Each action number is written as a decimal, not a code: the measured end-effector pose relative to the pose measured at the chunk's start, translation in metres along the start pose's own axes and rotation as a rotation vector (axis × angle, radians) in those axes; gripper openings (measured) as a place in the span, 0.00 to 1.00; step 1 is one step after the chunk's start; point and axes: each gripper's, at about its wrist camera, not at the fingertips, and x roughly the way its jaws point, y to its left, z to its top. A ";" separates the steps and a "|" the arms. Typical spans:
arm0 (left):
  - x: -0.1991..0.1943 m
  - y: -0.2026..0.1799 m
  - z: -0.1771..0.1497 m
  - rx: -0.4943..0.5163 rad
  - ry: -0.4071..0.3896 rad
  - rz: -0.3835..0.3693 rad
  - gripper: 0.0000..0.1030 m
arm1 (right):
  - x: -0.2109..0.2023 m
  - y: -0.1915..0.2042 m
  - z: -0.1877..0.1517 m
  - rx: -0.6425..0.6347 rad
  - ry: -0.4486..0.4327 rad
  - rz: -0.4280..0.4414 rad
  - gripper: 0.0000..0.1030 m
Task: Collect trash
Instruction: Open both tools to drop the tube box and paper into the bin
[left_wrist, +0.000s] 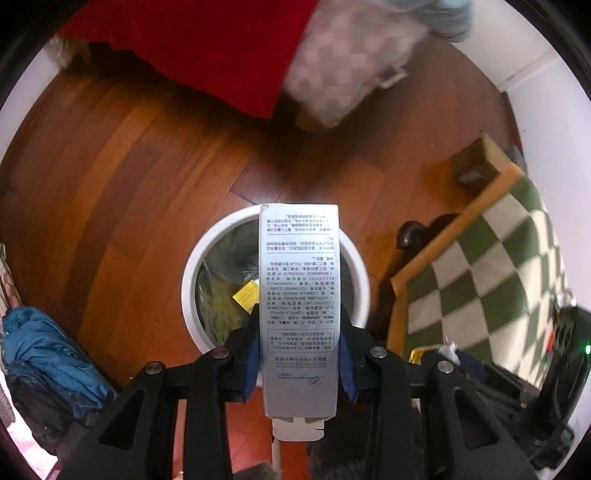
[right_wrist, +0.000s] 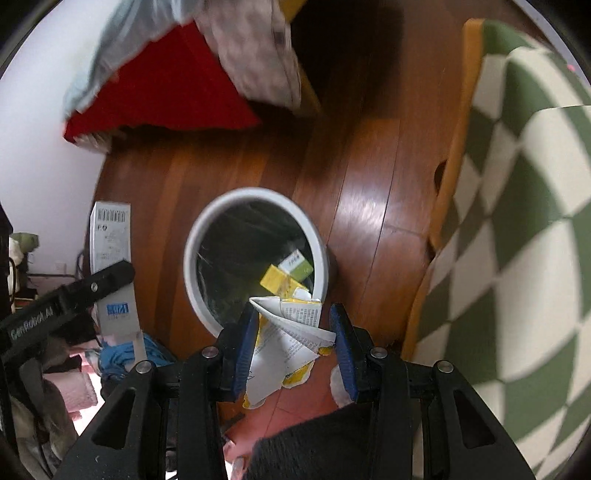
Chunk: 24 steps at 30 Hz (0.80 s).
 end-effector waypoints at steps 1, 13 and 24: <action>0.008 0.003 0.006 -0.016 0.012 -0.003 0.31 | 0.011 0.003 0.005 -0.005 0.015 -0.011 0.40; -0.001 0.051 0.016 -0.121 -0.050 0.074 0.96 | 0.078 0.024 0.041 -0.061 0.128 -0.043 0.52; -0.014 0.047 -0.034 -0.058 -0.133 0.283 0.96 | 0.080 0.031 0.024 -0.172 0.168 -0.172 0.96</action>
